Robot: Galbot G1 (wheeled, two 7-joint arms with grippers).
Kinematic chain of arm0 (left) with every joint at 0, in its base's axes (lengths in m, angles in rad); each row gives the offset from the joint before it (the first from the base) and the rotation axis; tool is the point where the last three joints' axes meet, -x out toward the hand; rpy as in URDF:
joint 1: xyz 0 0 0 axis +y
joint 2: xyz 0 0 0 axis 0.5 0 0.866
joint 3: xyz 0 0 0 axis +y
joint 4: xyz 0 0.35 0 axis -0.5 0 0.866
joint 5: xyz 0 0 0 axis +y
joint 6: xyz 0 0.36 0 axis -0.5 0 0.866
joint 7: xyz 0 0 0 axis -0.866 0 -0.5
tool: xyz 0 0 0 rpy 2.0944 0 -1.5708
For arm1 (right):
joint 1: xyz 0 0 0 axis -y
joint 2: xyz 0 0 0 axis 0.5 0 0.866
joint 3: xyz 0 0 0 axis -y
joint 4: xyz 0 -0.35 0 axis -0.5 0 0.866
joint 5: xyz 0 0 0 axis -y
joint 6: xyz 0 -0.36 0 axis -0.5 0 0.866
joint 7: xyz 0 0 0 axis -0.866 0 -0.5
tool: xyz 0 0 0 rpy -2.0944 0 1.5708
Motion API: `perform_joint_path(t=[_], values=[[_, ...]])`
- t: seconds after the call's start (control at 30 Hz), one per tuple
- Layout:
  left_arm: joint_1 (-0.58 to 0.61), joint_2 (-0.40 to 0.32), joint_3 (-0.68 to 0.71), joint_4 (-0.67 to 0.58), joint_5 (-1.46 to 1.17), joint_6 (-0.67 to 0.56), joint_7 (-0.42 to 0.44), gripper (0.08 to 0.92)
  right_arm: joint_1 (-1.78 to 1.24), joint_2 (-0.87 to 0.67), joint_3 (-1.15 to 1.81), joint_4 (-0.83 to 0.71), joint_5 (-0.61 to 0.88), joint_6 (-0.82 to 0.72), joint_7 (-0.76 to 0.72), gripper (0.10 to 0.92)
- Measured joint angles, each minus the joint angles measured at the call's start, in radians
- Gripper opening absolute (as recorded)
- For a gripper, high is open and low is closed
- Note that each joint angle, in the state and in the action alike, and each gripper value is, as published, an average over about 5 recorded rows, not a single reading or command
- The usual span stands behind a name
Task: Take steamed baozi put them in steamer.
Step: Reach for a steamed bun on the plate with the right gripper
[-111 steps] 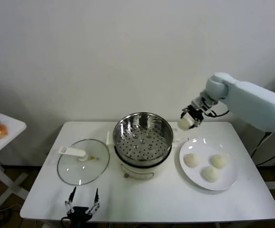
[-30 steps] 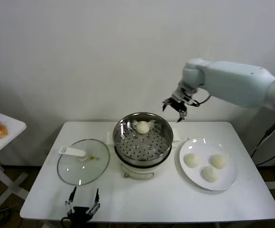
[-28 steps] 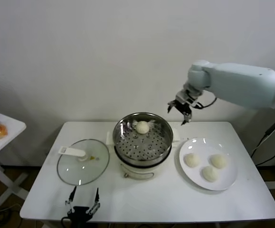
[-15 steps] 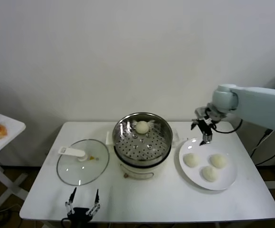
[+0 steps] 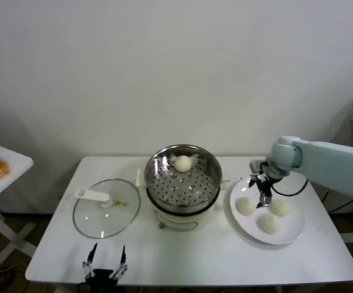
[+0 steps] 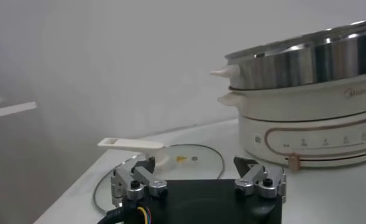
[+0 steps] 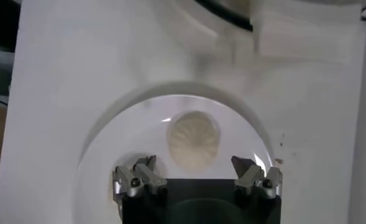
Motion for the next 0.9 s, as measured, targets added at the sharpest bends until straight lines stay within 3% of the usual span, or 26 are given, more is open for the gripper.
perform_joint_path(t=[0.9], values=[[0.003,0.0,-0.007,-0.003,0.011,0.001,0.001,0.823,-0.224,0.066,0.202,-0.147,-0.123,-0.002,0.004,0.808]])
